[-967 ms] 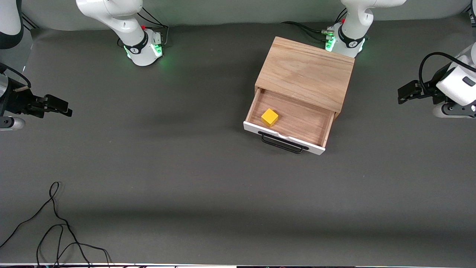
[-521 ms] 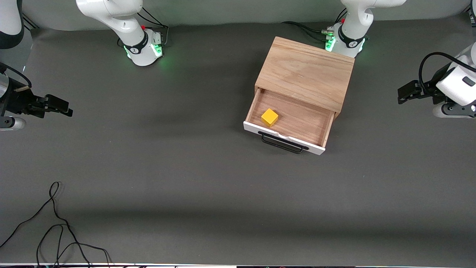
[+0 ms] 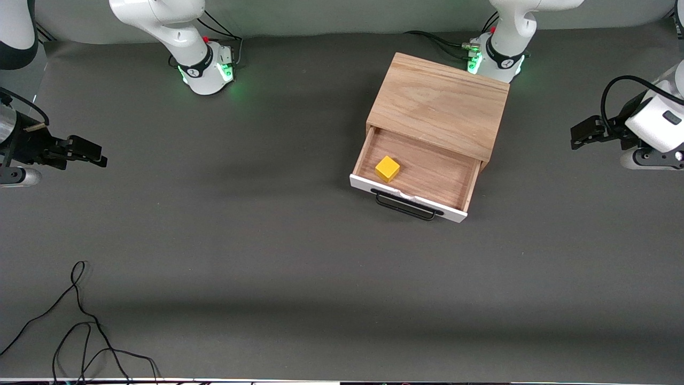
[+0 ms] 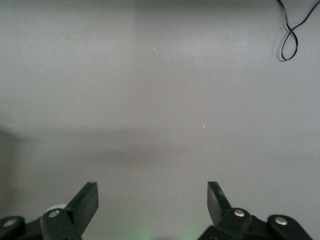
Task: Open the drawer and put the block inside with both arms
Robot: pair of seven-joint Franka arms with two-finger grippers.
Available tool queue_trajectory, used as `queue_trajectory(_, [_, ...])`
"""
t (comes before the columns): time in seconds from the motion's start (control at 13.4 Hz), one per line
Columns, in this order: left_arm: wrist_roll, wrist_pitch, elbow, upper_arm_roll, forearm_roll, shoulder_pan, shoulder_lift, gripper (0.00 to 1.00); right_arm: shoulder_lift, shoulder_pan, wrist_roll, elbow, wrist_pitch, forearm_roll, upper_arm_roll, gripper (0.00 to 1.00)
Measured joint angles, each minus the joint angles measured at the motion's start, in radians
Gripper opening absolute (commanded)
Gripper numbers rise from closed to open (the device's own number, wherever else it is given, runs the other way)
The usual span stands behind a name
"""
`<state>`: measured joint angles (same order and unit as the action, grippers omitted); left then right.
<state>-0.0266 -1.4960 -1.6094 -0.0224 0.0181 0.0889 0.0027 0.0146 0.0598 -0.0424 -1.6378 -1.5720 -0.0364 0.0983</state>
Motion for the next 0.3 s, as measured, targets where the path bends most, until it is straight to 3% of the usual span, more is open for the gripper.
queue_trajectory(0.3, [0.000, 0.000, -0.006, 0.000, 0.000, 0.000, 0.002, 1.00, 0.000, 0.000, 0.000, 0.000, 0.000, 0.000, 0.000, 0.96])
